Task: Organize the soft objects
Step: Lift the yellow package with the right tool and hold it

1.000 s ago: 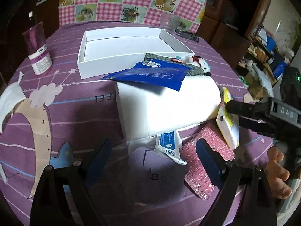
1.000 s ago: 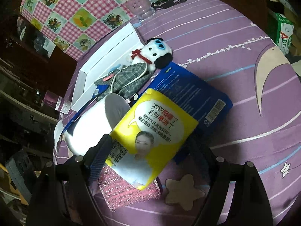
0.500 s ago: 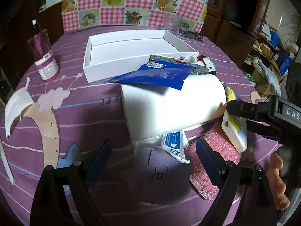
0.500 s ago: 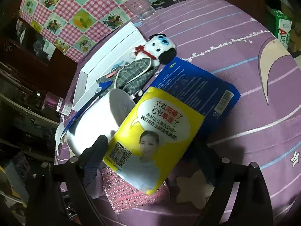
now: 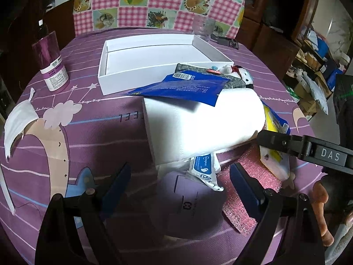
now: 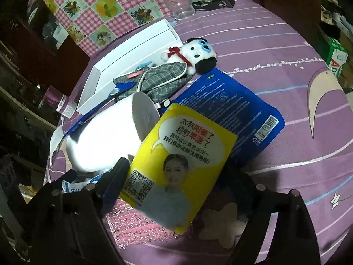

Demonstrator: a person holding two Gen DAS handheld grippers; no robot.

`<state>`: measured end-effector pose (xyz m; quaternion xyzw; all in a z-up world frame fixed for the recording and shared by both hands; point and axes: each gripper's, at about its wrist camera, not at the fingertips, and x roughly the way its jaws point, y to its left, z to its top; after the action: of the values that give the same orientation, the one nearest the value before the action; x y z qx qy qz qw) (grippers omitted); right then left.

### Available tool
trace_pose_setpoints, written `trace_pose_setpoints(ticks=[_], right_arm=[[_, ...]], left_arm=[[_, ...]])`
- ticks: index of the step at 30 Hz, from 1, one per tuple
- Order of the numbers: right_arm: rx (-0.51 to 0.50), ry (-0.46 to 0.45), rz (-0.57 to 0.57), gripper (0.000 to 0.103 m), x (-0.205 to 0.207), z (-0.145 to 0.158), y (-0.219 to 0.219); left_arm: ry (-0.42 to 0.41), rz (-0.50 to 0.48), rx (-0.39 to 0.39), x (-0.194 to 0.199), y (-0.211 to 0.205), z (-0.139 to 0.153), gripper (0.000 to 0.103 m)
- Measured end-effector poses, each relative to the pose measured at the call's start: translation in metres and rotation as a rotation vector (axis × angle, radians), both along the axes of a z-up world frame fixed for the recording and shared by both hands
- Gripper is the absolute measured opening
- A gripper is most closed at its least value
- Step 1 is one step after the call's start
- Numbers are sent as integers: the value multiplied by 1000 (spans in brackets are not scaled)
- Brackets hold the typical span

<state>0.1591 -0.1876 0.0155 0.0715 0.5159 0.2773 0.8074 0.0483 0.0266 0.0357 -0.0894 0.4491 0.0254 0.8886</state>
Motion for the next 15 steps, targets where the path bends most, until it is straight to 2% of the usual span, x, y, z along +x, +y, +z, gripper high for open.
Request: trace_pose_setpoints(ticks=[9,15], right_arm=[[37,-40,-44,78,-4,16,-13],[-30,-32,-40,79,-7,12,-6]], left_arm=[[-10,1,-21,-2,2,3,92],[0,10,-14,0,1,0,93]])
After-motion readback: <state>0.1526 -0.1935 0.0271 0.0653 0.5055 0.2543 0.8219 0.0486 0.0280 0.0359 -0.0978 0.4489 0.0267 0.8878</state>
